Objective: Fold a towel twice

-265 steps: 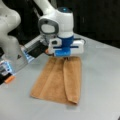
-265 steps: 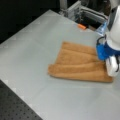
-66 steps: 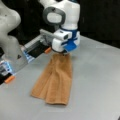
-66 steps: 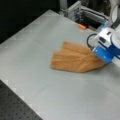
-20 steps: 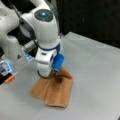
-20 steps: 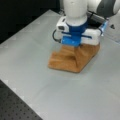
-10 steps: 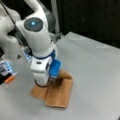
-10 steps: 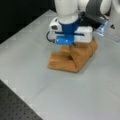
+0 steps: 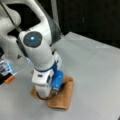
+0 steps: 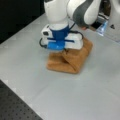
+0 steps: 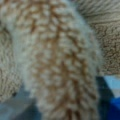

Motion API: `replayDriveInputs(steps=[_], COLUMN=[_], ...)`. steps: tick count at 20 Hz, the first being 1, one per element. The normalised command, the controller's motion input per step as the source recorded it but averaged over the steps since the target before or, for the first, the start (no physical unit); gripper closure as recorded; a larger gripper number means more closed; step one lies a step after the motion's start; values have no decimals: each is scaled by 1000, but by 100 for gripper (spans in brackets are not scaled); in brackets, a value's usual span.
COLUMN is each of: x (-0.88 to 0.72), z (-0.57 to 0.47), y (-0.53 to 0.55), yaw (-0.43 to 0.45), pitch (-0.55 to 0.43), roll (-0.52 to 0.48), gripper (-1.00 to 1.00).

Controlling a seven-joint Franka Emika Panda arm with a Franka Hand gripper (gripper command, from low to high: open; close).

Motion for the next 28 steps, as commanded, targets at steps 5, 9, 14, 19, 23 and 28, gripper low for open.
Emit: replayDriveInputs(steps=[5,9,14,19,23,28], x=[230,104,81,66,10,-40], z=[-214,-249,-189,-328,-459,-490], y=[-218,-231,-212,-170,-96,-77], yaw=[-47,-14,30,-4,-68,-114], pitch=[-183,-167,-134,-138,-176,-189], roll=[128,148,158,182,160,98], gripper=[100,100,100,100,100,100])
